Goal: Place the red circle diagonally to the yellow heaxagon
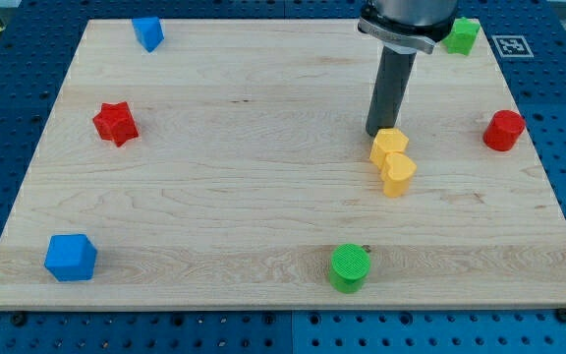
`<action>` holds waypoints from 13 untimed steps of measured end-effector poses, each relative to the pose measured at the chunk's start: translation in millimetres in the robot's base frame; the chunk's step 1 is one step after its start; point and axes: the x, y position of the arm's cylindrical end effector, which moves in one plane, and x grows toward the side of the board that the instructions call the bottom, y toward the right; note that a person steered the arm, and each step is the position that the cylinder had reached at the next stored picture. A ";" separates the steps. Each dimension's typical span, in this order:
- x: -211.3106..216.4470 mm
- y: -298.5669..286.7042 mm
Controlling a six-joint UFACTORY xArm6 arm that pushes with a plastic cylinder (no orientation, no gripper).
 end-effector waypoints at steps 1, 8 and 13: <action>1.4 0.5; -3.8 46.3; 31.3 58.1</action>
